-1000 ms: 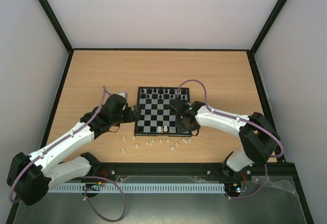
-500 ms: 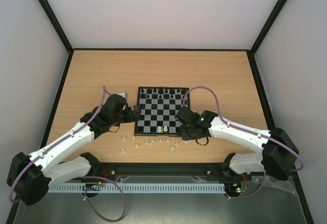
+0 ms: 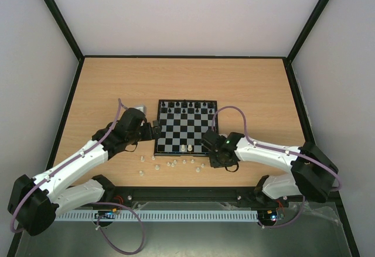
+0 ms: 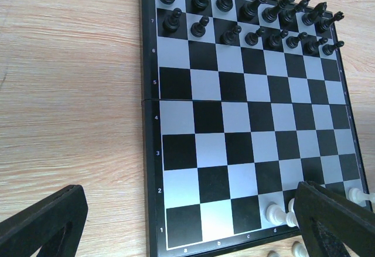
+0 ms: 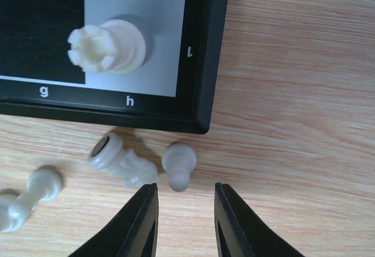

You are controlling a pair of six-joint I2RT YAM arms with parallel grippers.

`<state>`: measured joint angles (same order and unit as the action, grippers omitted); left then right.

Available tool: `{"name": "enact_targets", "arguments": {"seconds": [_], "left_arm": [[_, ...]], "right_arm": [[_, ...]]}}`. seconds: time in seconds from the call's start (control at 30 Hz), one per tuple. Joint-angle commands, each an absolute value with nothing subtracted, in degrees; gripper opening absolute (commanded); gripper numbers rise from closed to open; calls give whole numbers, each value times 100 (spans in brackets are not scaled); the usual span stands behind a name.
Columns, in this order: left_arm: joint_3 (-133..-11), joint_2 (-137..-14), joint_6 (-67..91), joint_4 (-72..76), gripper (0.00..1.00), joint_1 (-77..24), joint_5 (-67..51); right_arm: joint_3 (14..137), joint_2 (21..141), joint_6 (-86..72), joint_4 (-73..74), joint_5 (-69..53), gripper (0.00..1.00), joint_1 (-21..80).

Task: Set up the chess pieces on the board
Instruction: Pick up the chess piece at the center of the board.

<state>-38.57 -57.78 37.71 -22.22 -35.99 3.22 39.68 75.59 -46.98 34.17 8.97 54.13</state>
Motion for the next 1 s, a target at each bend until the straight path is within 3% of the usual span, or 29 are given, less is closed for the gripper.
{"name": "enact_targets", "arguments": {"seconds": [0.0,0.97], "left_arm": [[-3807,-5687,3754,-2232,99,-3621,359],[-3743,-5655,3761,-2167,100,-3622,343]], "right_arm": [[4069,7778,-4743,3485,1151,27,5435],[4206,7807,-4498,3452,1292,7,5072]]}}
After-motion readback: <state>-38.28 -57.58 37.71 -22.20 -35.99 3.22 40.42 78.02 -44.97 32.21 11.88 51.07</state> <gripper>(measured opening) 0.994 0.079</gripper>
